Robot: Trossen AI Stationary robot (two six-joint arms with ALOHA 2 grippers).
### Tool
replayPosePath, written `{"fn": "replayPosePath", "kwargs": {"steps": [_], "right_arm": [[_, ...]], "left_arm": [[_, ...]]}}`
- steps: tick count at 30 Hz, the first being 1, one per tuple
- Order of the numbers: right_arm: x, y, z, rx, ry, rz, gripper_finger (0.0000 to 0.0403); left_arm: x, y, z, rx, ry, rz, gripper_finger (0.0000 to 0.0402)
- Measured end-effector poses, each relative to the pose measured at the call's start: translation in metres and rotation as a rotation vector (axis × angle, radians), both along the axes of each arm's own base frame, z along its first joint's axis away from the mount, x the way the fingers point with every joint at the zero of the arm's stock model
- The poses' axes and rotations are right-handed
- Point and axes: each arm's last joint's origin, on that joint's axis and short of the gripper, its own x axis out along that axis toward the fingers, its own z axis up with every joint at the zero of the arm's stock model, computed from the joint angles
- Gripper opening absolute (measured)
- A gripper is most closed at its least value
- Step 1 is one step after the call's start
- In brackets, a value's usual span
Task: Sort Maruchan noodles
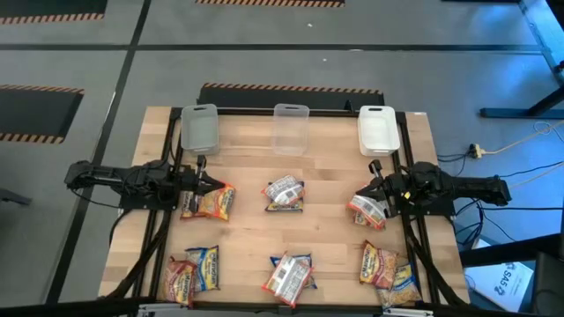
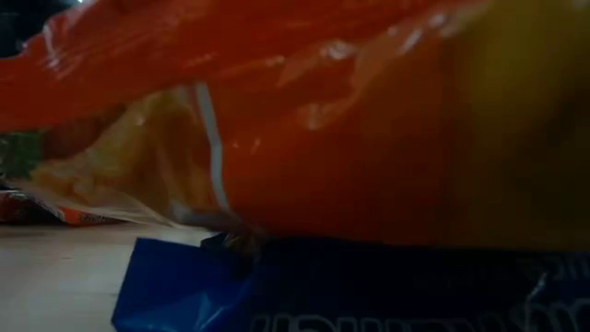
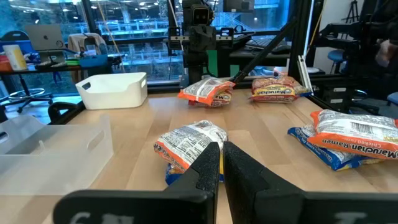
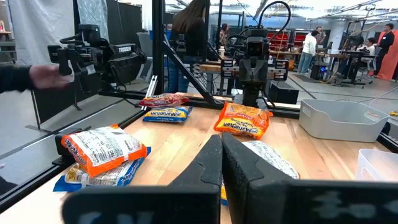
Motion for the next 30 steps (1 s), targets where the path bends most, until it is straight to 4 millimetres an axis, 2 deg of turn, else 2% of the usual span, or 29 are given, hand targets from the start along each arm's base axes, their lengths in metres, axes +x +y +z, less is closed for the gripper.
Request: {"fn": "replayPosePath", "kwargs": {"steps": [9,14,21,27,30], "right_arm": [[0.000,0.000,0.000,0.000,0.000,0.000,0.0000],[0.000,-0.001,0.001,-0.106,-0.040,-0.029,0.0000],[0.000,-0.001,0.001,-0.107,-0.034,-0.036,0.0000],[0.000,-0.002,0.007,-0.052,-0.086,-0.061,0.0000],[-0.001,-0.002,0.011,-0.008,-0.121,-0.086,0.0000]], "left_arm": [[0.000,0.000,0.000,0.001,0.000,0.015,0.0015],[0.000,0.002,0.000,0.003,0.000,0.083,0.0015],[0.000,0.004,0.000,0.062,0.003,0.129,0.0015],[0.000,0.002,0.001,-0.061,-0.016,0.080,0.0015],[0.000,0.002,0.010,-0.111,-0.105,0.065,0.0015]]}}
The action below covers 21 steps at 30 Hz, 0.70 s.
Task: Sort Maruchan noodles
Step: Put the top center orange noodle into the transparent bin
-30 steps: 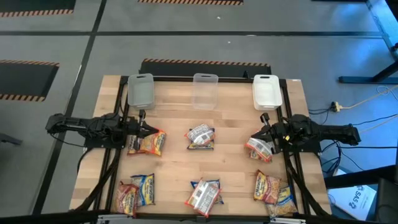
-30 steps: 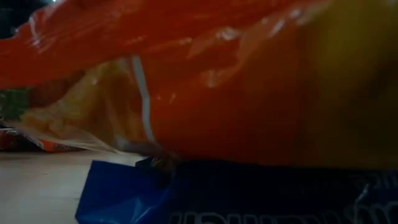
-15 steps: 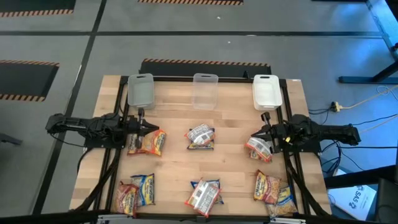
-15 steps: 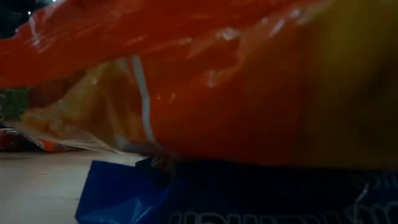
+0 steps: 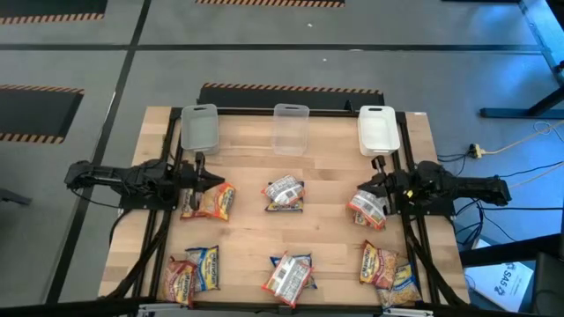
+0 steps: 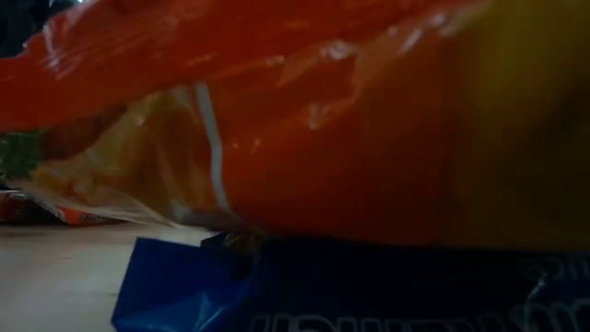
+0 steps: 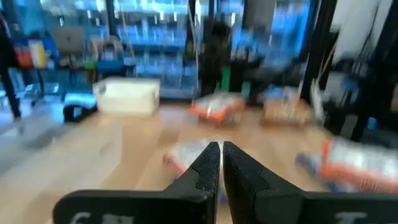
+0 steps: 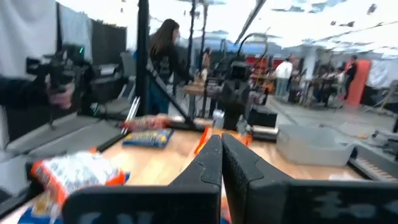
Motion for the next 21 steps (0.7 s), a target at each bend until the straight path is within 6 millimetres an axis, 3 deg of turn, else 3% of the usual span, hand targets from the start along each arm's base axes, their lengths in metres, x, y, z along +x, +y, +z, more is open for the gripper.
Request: {"fn": "replayPosePath", "kwargs": {"steps": [9,14,21], "right_arm": [[0.000,-0.004,0.004,0.282,-0.012,-0.094,0.0000],[0.000,-0.005,0.004,0.293,-0.015,-0.103,0.0000],[0.000,-0.006,0.003,0.266,-0.010,-0.147,0.0000]], "left_arm": [[-0.006,0.002,0.028,-0.138,-0.304,0.028,0.0015],[-0.009,0.003,0.035,-0.156,-0.387,0.056,0.0015],[-0.002,0.003,0.053,-0.134,-0.357,0.065,0.0015]]}}
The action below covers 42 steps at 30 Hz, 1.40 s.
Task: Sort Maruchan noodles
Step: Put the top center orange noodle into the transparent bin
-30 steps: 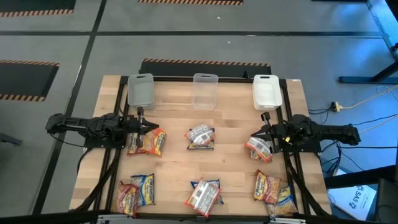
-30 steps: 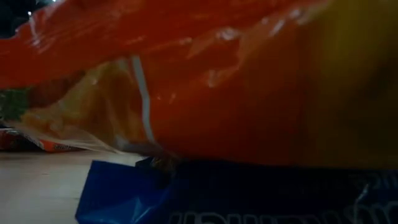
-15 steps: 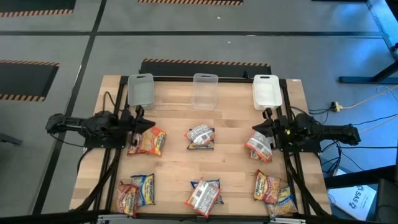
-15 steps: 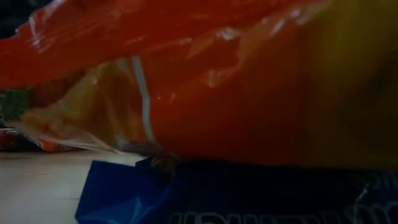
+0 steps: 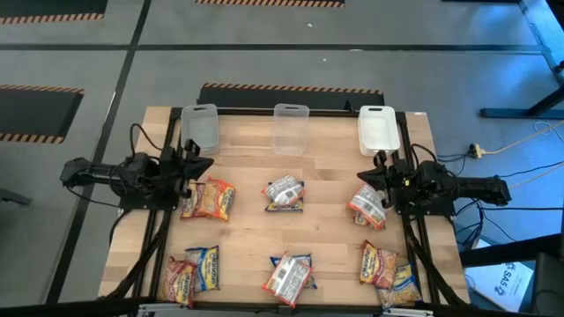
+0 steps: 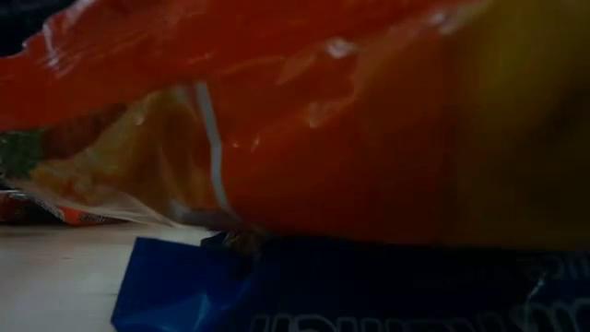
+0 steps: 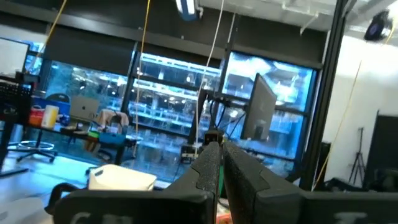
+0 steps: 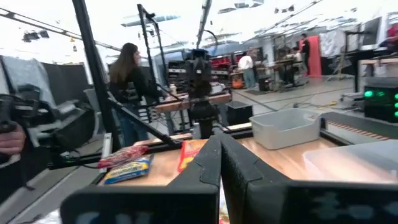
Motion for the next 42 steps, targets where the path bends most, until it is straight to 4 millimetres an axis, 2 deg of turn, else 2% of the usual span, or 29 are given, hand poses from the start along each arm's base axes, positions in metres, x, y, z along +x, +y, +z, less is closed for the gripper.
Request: {"fn": "replayPosePath", "kwargs": {"steps": [5,12,16,18,23,27,34,38,42], "right_arm": [[0.000,-0.002,0.001,-0.038,-0.007,-0.087,0.0000],[0.000,-0.004,-0.001,-0.074,0.013,-0.145,0.0000],[0.000,-0.004,0.000,-0.075,0.009,-0.144,0.0000],[0.000,-0.004,0.000,-0.052,0.008,-0.136,0.0000],[0.000,-0.003,-0.001,-0.046,0.013,-0.101,0.0000],[0.000,-0.003,-0.002,-0.009,0.023,-0.114,0.0000],[0.000,-0.003,-0.003,0.005,0.033,-0.112,0.0008],[0.000,-0.004,-0.003,0.007,0.034,-0.130,0.0034],[0.000,-0.004,-0.003,0.010,0.035,-0.147,0.0072]], "left_arm": [[0.021,-0.001,0.023,0.031,0.091,0.029,0.0015],[0.076,-0.004,0.044,0.121,0.295,0.057,0.0015],[0.109,-0.005,0.048,0.209,0.387,0.072,0.0015],[0.123,-0.007,0.049,0.198,0.405,0.046,0.0015],[0.152,-0.009,0.056,0.195,0.422,0.009,0.0015],[0.173,-0.010,0.054,0.175,0.465,0.002,0.0022],[0.198,-0.019,0.052,0.186,0.631,-0.007,0.0082],[0.210,-0.028,0.055,0.212,0.685,-0.030,0.0126],[0.219,-0.037,0.048,0.278,0.794,-0.026,0.0167]]}}
